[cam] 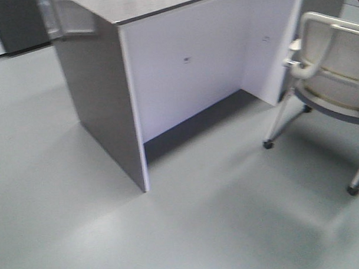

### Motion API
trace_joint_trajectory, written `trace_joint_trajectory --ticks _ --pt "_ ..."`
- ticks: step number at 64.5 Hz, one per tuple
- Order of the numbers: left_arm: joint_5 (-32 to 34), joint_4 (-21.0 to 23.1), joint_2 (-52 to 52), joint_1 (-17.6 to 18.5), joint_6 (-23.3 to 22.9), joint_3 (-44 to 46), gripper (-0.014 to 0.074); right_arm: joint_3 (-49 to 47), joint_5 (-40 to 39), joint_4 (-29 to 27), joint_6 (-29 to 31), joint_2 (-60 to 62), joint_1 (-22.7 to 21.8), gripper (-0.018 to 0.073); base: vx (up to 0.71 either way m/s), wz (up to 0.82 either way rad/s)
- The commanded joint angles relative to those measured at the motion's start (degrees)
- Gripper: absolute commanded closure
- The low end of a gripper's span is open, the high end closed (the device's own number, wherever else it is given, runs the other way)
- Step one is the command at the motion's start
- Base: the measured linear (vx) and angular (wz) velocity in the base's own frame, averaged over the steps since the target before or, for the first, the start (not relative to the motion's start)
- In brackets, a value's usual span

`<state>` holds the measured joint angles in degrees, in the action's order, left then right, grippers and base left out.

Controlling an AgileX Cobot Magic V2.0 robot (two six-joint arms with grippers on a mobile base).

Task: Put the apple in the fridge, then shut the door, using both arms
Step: 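Drive the base away from the counter toward the open refrigerator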

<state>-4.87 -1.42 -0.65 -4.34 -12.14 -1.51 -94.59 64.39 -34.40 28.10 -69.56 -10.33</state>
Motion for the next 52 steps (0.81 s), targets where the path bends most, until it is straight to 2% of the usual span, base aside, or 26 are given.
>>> trace_joint_trajectory --ticks 1,27,52 --pt "4.19 0.08 -0.79 0.34 -0.20 -1.59 0.0603 -1.69 -3.89 -2.29 0.51 1.08 -0.34 0.0547 0.02 0.61" --pt "4.19 0.08 -0.79 0.34 -0.20 -1.59 0.0603 -1.69 -3.98 -2.29 0.51 1.08 -0.34 0.0547 0.02 0.56" --pt "4.19 0.08 -0.79 0.34 -0.20 -1.59 0.0603 -1.69 -3.98 -2.29 0.51 1.08 -0.34 0.0547 0.04 0.37"
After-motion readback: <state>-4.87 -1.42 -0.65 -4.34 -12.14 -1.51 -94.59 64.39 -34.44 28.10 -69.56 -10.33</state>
